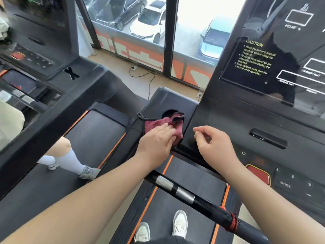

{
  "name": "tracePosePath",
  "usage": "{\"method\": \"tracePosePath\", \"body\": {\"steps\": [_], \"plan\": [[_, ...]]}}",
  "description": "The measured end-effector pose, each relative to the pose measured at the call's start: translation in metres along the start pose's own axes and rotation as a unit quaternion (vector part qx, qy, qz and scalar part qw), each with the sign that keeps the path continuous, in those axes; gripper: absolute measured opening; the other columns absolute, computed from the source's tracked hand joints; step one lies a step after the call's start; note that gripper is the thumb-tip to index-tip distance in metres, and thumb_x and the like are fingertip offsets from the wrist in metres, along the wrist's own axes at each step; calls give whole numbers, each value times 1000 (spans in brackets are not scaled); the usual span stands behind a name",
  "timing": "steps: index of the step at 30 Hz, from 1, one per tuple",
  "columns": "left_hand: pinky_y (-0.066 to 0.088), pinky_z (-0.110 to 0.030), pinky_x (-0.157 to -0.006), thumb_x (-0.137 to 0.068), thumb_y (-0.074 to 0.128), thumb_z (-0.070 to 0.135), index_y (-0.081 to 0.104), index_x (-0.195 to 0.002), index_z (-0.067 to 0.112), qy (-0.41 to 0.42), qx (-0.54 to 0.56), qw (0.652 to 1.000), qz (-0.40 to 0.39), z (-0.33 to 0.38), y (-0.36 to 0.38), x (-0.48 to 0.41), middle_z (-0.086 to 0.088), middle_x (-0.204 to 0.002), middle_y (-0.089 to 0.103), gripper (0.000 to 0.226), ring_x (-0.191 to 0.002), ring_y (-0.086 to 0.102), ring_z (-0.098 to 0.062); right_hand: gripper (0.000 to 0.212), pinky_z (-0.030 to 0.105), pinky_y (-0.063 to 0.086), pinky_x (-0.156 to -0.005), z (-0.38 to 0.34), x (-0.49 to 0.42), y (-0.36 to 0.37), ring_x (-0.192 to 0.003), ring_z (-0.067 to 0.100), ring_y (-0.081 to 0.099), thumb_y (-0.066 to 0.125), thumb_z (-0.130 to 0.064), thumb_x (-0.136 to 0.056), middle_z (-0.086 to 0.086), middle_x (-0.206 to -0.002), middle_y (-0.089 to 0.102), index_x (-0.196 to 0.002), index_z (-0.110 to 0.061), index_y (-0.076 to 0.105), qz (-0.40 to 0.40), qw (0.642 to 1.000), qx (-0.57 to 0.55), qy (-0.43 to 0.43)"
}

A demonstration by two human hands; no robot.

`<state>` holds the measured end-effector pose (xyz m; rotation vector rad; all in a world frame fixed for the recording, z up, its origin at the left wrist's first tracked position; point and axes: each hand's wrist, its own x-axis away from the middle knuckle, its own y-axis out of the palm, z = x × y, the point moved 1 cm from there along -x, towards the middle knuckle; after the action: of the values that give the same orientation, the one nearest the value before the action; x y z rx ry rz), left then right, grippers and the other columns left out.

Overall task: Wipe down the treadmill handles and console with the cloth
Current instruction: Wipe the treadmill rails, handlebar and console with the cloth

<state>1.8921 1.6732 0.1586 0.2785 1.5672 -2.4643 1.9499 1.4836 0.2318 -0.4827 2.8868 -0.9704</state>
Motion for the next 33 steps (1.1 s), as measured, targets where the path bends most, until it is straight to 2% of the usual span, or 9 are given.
{"method": "tracePosePath", "body": {"steps": [3,5,7,10,13,17,26,31,33], "plan": [[40,-43,-117,-103,39,35,59,-143,15,54,-53,996,-42,-9,3,18,-5,-150,55,49,-143,47,-21,16,9,43,-70,-4,0,2,-74,2,61,62,-15,-97,-13,-85,69,-101,-23,76,10,1000,1,-12],[21,-44,-126,-105,23,45,31,-160,18,42,-109,986,-122,-20,-2,11,-4,-168,26,61,-156,20,-19,16,13,45,-73,-6,-2,0,-75,2,61,62,-16,-97,-13,-87,68,-102,-22,76,6,1000,4,-16],[-3,-42,-128,-105,9,49,-2,-163,20,-38,-148,974,-170,-31,-8,-12,-1,-171,-8,67,-157,-11,-16,16,19,47,-76,-7,-7,-4,-78,3,61,61,-17,-97,-12,-90,68,-102,-22,76,0,1000,10,-23],[-11,-43,-127,-106,11,50,-13,-162,18,-150,-152,960,-180,-35,-9,-45,-1,-168,-23,69,-155,-21,-18,17,25,51,-80,-6,-20,-10,-81,6,63,60,-20,-98,-13,-94,68,-105,-22,75,-8,999,15,-32],[-11,-45,-126,-106,13,52,-14,-162,22,-175,-153,951,-206,-32,-5,-65,-1,-167,-27,69,-155,-24,-21,20,32,53,-84,-2,-36,-9,-91,14,64,59,-23,-98,-12,-104,65,-112,-22,73,-20,997,49,-63],[-12,-45,-126,-104,10,58,-14,-162,27,-163,-142,949,-231,-37,-6,-93,3,-167,-28,70,-154,-25,-20,34,24,38,-97,7,-56,-7,-133,13,42,61,-24,-97,-6,-136,56,-130,-19,65,-28,977,172,-125],[-5,-48,-127,-106,11,53,-10,-162,27,-227,-149,940,-207,-20,7,-135,3,-169,-21,65,-156,-17,-27,31,24,32,-103,18,-52,-10,-141,16,38,64,-21,-96,1,-141,54,-126,-15,69,-41,969,185,-160],[4,-39,-128,-107,17,50,20,-162,27,-23,-148,968,-200,-28,-8,-66,7,-171,7,60,-158,4,-16,26,23,33,-103,18,-30,-2,-137,17,42,65,-19,-94,1,-136,58,-119,-15,72,-42,972,161,-167],[9,-39,-128,-104,13,54,29,-160,28,-28,-140,973,-179,-46,-25,-40,7,-170,17,64,-157,11,-14,23,24,35,-102,18,-17,5,-134,19,45,66,-16,-94,2,-134,60,-115,-15,74,-47,973,147,-172]]}}
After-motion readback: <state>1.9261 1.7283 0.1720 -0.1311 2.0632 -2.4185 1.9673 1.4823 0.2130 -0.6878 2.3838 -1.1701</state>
